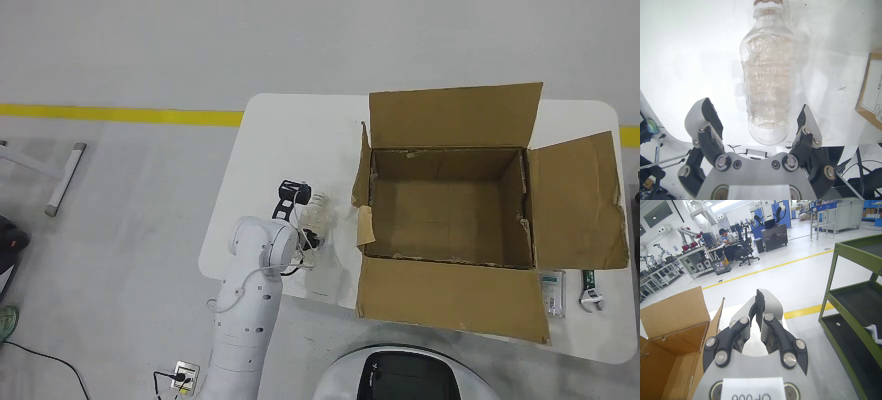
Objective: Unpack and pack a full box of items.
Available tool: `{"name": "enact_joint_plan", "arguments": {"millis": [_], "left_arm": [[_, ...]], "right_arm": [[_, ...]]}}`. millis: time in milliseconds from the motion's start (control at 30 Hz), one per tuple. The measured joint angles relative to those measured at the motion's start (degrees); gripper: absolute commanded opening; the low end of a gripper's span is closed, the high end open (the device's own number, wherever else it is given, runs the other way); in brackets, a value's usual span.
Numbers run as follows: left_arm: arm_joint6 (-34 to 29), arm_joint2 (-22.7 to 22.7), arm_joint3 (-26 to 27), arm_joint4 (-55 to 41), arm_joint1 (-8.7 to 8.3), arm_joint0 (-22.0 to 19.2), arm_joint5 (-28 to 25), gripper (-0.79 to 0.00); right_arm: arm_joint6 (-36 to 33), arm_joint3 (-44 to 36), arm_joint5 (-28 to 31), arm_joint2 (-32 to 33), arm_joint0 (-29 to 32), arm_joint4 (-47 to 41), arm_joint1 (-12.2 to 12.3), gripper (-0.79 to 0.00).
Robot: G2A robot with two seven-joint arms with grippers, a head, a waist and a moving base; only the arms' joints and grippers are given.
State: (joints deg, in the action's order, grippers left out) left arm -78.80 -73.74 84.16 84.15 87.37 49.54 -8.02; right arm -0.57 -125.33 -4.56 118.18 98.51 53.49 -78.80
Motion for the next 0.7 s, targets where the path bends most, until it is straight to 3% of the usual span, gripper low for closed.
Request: {"name": "enact_joint_plan", "arguments": {"millis": [67, 100, 267, 367, 500, 533, 567, 600, 633, 700], "left_arm": [[0.3, 0.03, -1.35, 0.15, -0.08, -0.41, 0.01, -0.619], [0.49, 0.09, -1.88, 0.36, -0.12, -0.59, 0.01, -0.656], [1.14, 0.28, -3.54, 0.06, -0.28, -1.08, -0.29, -0.659], [1.38, 0.32, -4.06, 0.0, -0.4, -1.22, -0.32, -0.785], [1.84, 0.06, -3.59, -0.16, -0.58, -1.13, 0.06, -0.785], [1.93, -0.18, -3.02, -0.31, -0.66, -0.94, 0.15, -0.785], [2.0, -0.42, -2.43, -0.4, -0.73, -0.75, 0.25, -0.785], [2.02, -0.71, -1.71, -0.51, -0.81, -0.49, 0.36, -0.785], [1.94, -1.15, -0.47, -0.56, -0.94, -0.1, 0.45, -0.785], [1.52, -2.15, 2.07, -1.1, -1.15, 0.68, 0.69, -0.785]], "right_arm": [[0.0, 0.0, 0.0, 0.0, 0.0, 0.0, 0.0, -0.785], [0.0, 0.0, 0.0, 0.0, 0.0, 0.0, 0.0, -0.785], [0.01, 0.35, 0.24, -0.19, 0.23, 0.28, -0.02, -0.785], [-0.04, 0.2, 0.07, -0.28, 0.36, 0.3, -0.06, -0.785], [-0.62, -0.2, -0.06, -0.59, 0.49, 0.1, -0.1, -0.785], [-1.18, -0.22, -0.08, -0.68, 0.34, -0.96, -0.13, -0.733], [-1.81, -0.18, -0.17, -0.63, 0.15, -2.11, -0.14, -0.542], [-2.66, -0.13, -0.32, -0.44, -0.1, -3.39, -0.14, -0.4], [-4.21, 0.0, -0.57, -0.05, -0.61, -5.59, -0.13, 0.0], [-7.12, 0.26, -1.09, 1.05, -1.8, -10.42, -0.08, 0.0]]}}
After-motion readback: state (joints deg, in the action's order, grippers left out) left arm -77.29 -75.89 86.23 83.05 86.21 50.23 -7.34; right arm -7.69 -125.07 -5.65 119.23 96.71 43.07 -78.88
